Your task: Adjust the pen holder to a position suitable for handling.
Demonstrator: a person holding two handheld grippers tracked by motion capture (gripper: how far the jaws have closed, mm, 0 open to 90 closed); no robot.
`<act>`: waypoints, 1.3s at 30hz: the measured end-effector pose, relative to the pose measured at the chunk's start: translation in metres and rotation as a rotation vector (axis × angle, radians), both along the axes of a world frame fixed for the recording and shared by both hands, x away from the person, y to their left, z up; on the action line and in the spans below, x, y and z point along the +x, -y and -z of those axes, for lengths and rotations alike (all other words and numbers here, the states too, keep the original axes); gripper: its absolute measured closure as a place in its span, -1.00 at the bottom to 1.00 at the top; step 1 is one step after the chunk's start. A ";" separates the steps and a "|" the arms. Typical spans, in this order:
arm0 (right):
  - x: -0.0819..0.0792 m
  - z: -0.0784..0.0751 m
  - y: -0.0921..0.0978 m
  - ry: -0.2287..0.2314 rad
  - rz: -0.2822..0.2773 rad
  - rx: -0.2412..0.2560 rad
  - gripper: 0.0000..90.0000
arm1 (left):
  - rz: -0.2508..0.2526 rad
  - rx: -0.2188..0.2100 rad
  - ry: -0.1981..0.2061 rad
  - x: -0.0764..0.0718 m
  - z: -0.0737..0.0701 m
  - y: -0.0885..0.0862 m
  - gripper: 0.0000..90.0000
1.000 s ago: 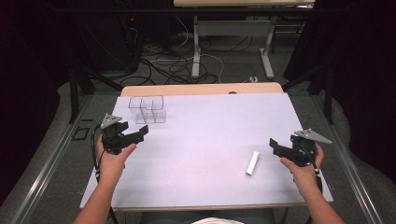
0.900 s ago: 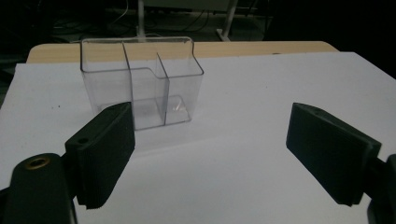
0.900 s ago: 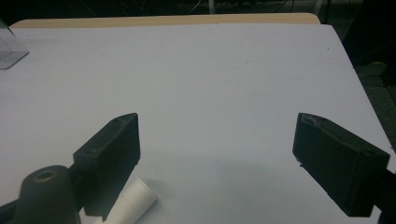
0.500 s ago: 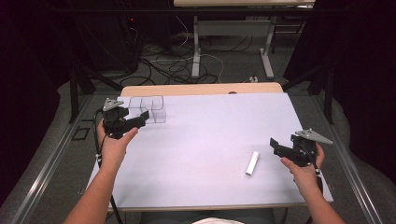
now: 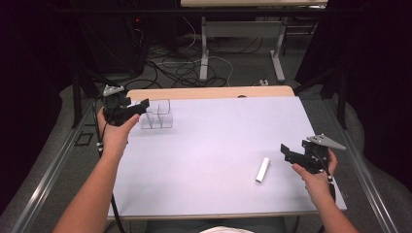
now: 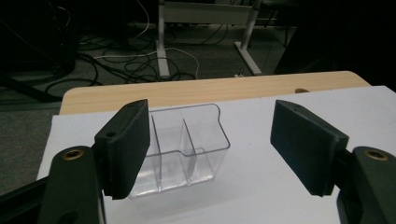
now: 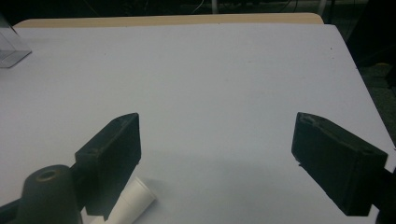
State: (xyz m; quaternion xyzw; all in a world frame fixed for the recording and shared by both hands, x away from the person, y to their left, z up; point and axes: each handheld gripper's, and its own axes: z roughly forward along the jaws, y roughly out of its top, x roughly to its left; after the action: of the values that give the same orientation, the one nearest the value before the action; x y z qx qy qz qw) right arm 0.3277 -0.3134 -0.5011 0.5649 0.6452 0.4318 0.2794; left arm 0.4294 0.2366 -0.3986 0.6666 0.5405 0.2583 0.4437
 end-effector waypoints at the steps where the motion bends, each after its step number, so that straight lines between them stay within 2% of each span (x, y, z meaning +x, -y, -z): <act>1: 0.000 0.000 0.000 0.000 0.000 0.000 -0.66 | -0.001 0.005 -0.001 0.003 -0.001 -0.001 -0.35; 4: 0.000 0.000 0.001 -0.003 0.003 -0.005 -0.66 | -0.017 0.024 -0.007 0.015 -0.005 -0.005 -0.35; 8: 0.001 0.001 0.002 0.001 -0.008 -0.003 -0.66 | -0.022 0.023 -0.019 0.023 -0.007 -0.008 -0.31; 11: 0.002 0.004 0.002 0.010 -0.020 -0.003 -0.66 | -0.027 0.037 -0.033 0.032 -0.006 -0.010 -0.29; 14: 0.002 0.003 0.001 0.000 -0.025 -0.009 -0.66 | -0.024 0.032 -0.032 0.040 -0.002 -0.012 -0.29; 16: 0.002 0.004 0.001 0.002 -0.026 -0.007 -0.67 | 0.003 0.052 -0.072 0.045 0.000 -0.012 -0.28; 17: 0.002 0.004 0.001 0.002 -0.026 -0.007 -0.67 | 0.011 0.072 -0.088 0.047 0.000 -0.013 -0.28; 19: 0.002 0.004 0.001 0.006 -0.029 -0.013 -0.67 | 0.020 0.084 -0.109 0.051 0.002 -0.016 -0.28; 22: 0.002 0.004 0.001 -0.008 -0.024 -0.017 -0.67 | 0.008 0.069 -0.123 0.058 0.004 -0.018 -0.28; 26: 0.003 0.006 0.000 -0.002 -0.027 -0.017 -0.67 | -0.016 0.058 -0.132 0.067 0.009 -0.017 -0.22; 29: 0.003 0.005 0.000 -0.003 -0.025 -0.024 -0.67 | -0.025 0.060 -0.154 0.074 0.015 -0.016 -0.17; 30: 0.003 0.006 0.000 0.008 -0.028 -0.026 -0.67 | -0.025 0.066 -0.168 0.076 0.016 -0.016 -0.08; 31: 0.002 0.005 0.000 -0.008 -0.027 -0.023 -0.67 | -0.027 0.069 -0.171 0.078 0.018 -0.016 -0.05; 35: 0.003 0.006 0.001 -0.022 -0.028 -0.018 -0.67 | -0.040 0.064 -0.206 0.084 0.026 -0.018 0.05; 37: 0.004 0.007 0.001 -0.011 -0.032 -0.013 -0.67 | -0.051 0.081 -0.227 0.087 0.028 -0.018 0.09; 39: 0.004 0.007 0.001 -0.011 -0.035 -0.012 -0.67 | -0.069 0.066 -0.236 0.089 0.030 -0.019 0.13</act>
State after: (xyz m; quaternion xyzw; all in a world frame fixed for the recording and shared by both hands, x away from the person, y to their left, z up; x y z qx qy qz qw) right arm 0.3313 -0.3146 -0.5084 0.5543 0.6589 0.4298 0.2718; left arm 0.5182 0.2559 -0.4290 0.6877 0.6028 0.2105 0.3457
